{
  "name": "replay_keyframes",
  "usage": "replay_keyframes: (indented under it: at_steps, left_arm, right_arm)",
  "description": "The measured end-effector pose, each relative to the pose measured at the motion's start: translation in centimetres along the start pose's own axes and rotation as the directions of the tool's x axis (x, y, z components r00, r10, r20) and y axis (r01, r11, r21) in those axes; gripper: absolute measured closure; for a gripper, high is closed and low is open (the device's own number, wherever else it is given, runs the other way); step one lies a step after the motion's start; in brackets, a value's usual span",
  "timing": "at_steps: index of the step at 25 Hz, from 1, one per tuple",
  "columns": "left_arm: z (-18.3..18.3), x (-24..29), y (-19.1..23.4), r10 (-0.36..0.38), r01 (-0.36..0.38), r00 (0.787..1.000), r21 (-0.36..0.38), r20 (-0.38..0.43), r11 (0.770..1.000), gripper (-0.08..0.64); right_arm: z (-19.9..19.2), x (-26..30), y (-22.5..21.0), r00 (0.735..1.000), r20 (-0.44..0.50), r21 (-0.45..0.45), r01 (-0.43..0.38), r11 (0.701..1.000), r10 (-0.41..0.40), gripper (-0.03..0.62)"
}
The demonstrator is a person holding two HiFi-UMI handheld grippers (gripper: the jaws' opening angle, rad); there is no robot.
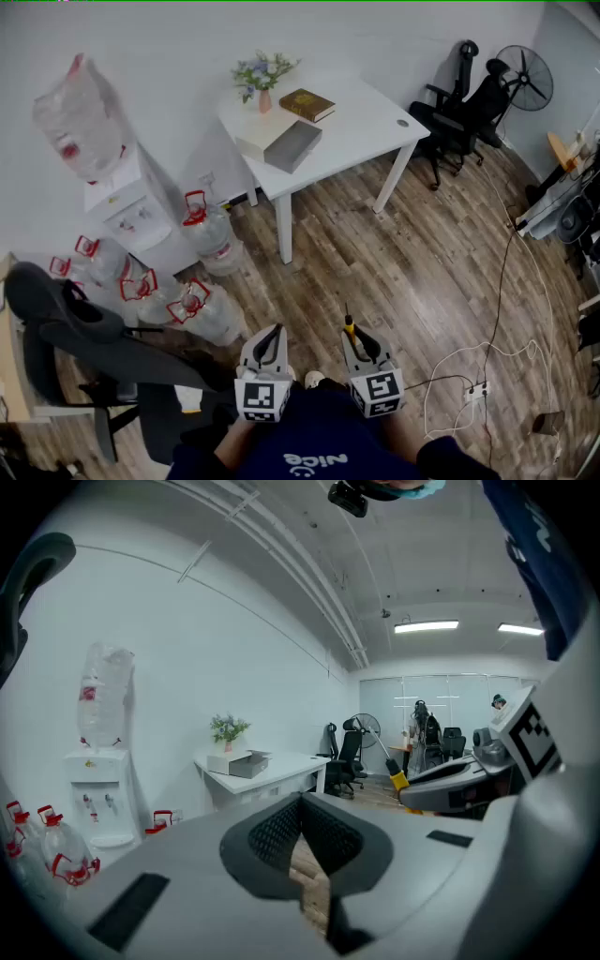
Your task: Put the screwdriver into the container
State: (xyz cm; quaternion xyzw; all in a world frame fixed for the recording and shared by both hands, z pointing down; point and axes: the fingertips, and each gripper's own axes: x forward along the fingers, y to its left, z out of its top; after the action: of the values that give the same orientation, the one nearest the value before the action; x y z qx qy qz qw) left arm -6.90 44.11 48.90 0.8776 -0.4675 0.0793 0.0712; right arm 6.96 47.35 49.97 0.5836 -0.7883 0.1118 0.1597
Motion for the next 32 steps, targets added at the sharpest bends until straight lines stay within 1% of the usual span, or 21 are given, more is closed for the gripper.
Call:
replay_keyframes:
  at_steps: [3,8,11,16,18,22,25,28,30,32]
  left_arm:
    - [-0.2,0.0,0.7,0.008,-0.008,1.0,0.003,0.004,1.0,0.543]
    - [-0.1,0.3,1.5,-0.009,0.009,1.0,0.005,0.002,1.0,0.543]
    - [0.5,0.9,2.1,-0.021,0.021,1.0,0.001,0.018,1.0,0.543]
    - [0.6,1.4,3.8,-0.018,0.019,0.999,-0.025,0.036,0.999,0.543]
    - [0.3,1.6,4.8,-0.004,0.006,0.999,-0.052,0.032,0.999,0.543]
    - [0.0,2.2,6.1,0.02,-0.019,1.0,-0.083,0.015,0.996,0.543]
    - [0.3,3.6,6.4,0.013,-0.012,1.0,-0.093,0.008,0.996,0.543]
    - [0.4,6.0,7.2,0.02,-0.02,1.0,-0.077,0.002,0.997,0.543]
    - [0.5,7.9,7.8,0.038,-0.039,0.999,-0.08,-0.014,0.996,0.543]
    - [0.7,10.0,8.4,0.063,-0.065,0.998,-0.086,-0.025,0.994,0.543]
  right_arm:
    - [-0.1,0.4,0.2,1.0,0.0,-0.005,0.009,1.0,-0.009,0.503]
    - [0.3,1.1,0.4,1.0,0.013,0.058,-0.001,0.998,0.001,0.503]
    - [0.5,1.9,0.6,1.0,0.019,0.076,-0.006,0.997,0.004,0.503]
    - [0.4,3.5,1.4,1.0,-0.008,0.064,-0.005,0.998,0.005,0.503]
    - [0.7,4.4,2.0,1.0,-0.003,0.07,-0.017,0.997,0.017,0.503]
    - [1.1,6.1,2.4,0.999,-0.004,0.083,-0.045,0.996,0.046,0.502]
    - [1.3,7.8,1.3,0.999,-0.01,0.107,-0.047,0.993,0.048,0.502]
    - [1.9,10.7,-0.5,0.998,0.003,0.139,-0.061,0.988,0.062,0.502]
    - [2.6,12.8,-2.0,0.997,0.011,0.136,-0.083,0.987,0.082,0.502]
    - [3.2,14.7,-3.5,0.994,0.005,0.107,-0.109,0.988,0.109,0.502]
